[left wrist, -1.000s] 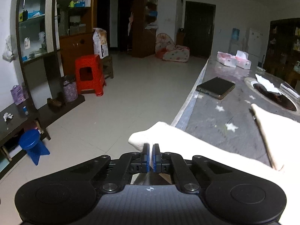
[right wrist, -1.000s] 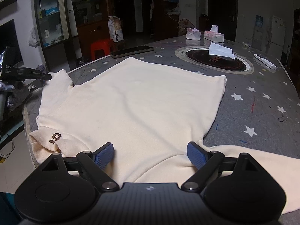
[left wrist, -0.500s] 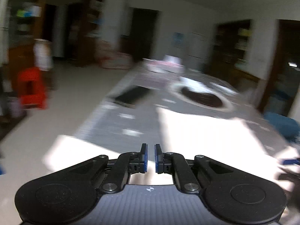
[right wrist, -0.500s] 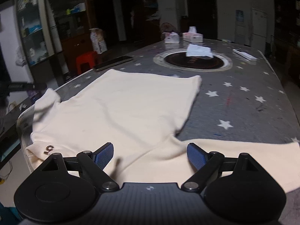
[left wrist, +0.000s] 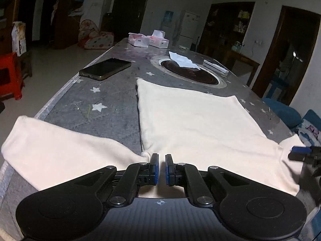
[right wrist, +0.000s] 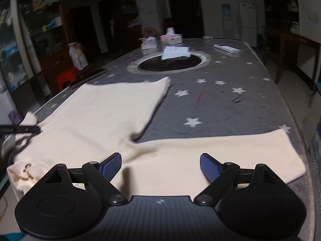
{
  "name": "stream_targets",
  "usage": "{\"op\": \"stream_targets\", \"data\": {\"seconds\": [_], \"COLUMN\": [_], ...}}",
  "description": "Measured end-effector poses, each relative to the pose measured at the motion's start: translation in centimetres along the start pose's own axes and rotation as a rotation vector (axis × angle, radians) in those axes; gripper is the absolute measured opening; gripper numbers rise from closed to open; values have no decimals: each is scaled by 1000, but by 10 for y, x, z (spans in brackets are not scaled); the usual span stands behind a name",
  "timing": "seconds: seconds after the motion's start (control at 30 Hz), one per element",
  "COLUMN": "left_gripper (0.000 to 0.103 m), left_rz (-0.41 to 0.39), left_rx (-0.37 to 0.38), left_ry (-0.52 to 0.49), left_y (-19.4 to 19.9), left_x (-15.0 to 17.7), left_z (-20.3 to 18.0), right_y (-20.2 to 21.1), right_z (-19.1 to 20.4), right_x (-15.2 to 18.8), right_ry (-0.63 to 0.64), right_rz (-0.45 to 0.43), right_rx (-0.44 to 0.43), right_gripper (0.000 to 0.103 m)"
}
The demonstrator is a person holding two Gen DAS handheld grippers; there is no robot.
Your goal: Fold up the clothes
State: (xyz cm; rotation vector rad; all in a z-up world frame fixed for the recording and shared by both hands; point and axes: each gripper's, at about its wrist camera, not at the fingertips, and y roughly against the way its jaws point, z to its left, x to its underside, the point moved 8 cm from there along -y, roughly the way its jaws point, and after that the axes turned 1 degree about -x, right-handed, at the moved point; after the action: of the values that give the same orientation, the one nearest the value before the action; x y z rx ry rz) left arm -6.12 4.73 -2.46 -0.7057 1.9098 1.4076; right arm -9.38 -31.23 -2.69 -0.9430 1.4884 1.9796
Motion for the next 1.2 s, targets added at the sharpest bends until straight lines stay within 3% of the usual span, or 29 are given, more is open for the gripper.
{"op": "stream_targets", "data": {"seconds": [0.33,0.6,0.9,1.2], "left_gripper": [8,8,9,13], "left_rz": [8,9,24,44], "left_rx": [-4,11,13,16], "left_ry": [-26,-53,-69,-94], "left_y": [-18,-35,-34,-60], "left_x": [-6,-14,-24,-33], "left_z": [-11,-25,-32,-40], "right_y": [0,7,0,-3], "right_z": [-54,-87,-100,-126], "right_x": [4,6,-13,-12], "right_ry": [-11,-50,-60,-112], "right_rz": [2,-8,-13,-2], "right_rx": [197,289,302,349], "right_gripper": [86,86,76,74]}}
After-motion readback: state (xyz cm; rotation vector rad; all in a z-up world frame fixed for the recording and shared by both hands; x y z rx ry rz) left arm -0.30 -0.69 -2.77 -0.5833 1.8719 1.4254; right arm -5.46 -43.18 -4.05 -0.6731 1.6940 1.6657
